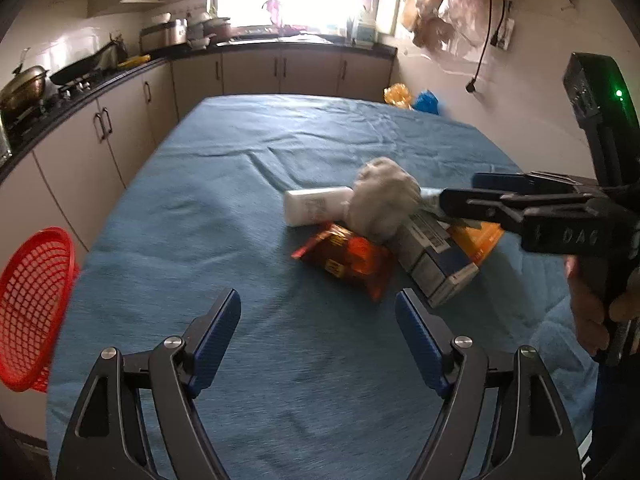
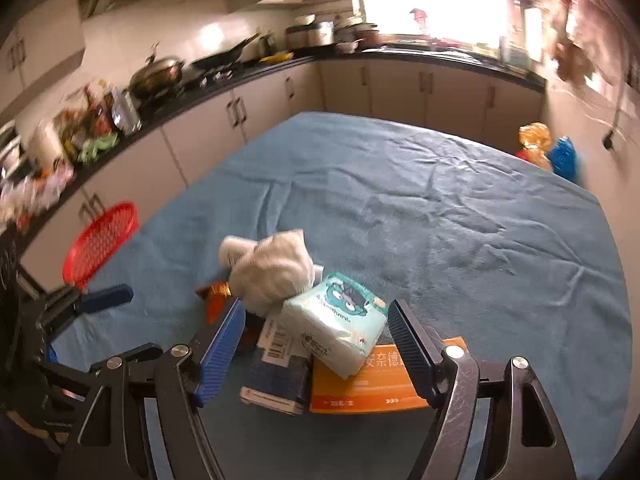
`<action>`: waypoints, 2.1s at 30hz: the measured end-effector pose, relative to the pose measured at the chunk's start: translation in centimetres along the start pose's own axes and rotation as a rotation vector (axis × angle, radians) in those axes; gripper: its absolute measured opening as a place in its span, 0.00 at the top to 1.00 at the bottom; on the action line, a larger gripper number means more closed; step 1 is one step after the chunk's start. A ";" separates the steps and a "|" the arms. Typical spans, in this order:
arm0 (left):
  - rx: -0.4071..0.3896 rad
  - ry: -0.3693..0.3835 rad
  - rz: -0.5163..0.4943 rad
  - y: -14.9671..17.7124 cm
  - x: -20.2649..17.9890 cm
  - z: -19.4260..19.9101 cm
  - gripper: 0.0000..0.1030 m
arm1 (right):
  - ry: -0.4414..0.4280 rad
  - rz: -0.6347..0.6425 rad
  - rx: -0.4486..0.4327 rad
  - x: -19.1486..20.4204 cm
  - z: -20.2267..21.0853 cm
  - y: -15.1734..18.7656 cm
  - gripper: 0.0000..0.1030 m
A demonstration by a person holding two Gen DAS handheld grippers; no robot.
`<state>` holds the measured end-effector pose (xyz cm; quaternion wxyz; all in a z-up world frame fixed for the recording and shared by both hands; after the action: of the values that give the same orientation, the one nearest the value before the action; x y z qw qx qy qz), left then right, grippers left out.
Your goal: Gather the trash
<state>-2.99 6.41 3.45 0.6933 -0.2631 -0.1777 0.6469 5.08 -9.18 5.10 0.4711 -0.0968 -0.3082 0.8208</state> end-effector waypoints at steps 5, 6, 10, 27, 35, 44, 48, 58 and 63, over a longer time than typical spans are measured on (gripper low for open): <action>0.037 0.024 0.030 -0.6 0.1 -1.3 0.24 | 0.030 0.002 0.037 -0.6 -1.9 0.5 0.62; 0.044 0.036 0.044 -0.8 0.2 -1.6 0.23 | 0.038 -0.012 0.042 -1.0 -2.1 0.6 0.64; 0.081 0.102 0.131 -1.7 0.9 -2.7 0.23 | 0.039 -0.078 0.005 -2.4 -1.0 0.8 0.73; 0.085 -0.064 0.105 -4.1 -1.9 -6.9 0.48 | -0.043 -0.284 -0.098 -5.3 1.9 1.3 0.75; 0.019 -0.035 0.130 -3.7 -0.5 -6.2 0.67 | -0.054 -0.276 -0.113 -4.8 1.9 1.6 0.75; -0.156 -0.079 0.118 -3.6 -0.5 -2.8 0.67 | -0.083 -0.247 -0.176 -3.6 2.8 1.7 0.76; -0.169 -0.100 0.103 -3.7 -0.7 -2.6 0.67 | -0.084 -0.228 -0.215 -3.2 3.6 1.6 0.76; -0.147 -0.090 0.101 -3.9 -0.9 -3.1 0.67 | -0.026 -0.294 -0.087 -4.8 0.7 1.9 0.24; -0.141 -0.083 0.105 -3.9 -1.0 -3.2 0.67 | -0.004 -0.290 -0.020 -4.8 -1.5 2.2 0.29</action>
<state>1.93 4.92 3.28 0.6301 -0.2931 -0.2373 0.6788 6.76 -13.32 1.99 0.5831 -0.0544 -0.3281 0.7412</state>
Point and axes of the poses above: each gripper's, at about its wrist camera, not at the fingertips, and z roughly against the way its jaws point, x to its left, y to its underside, the point moved 1 cm from there along -z, roughly the way its jaws point, and after that the axes turned 7 degrees about x, right-handed, at the moved point
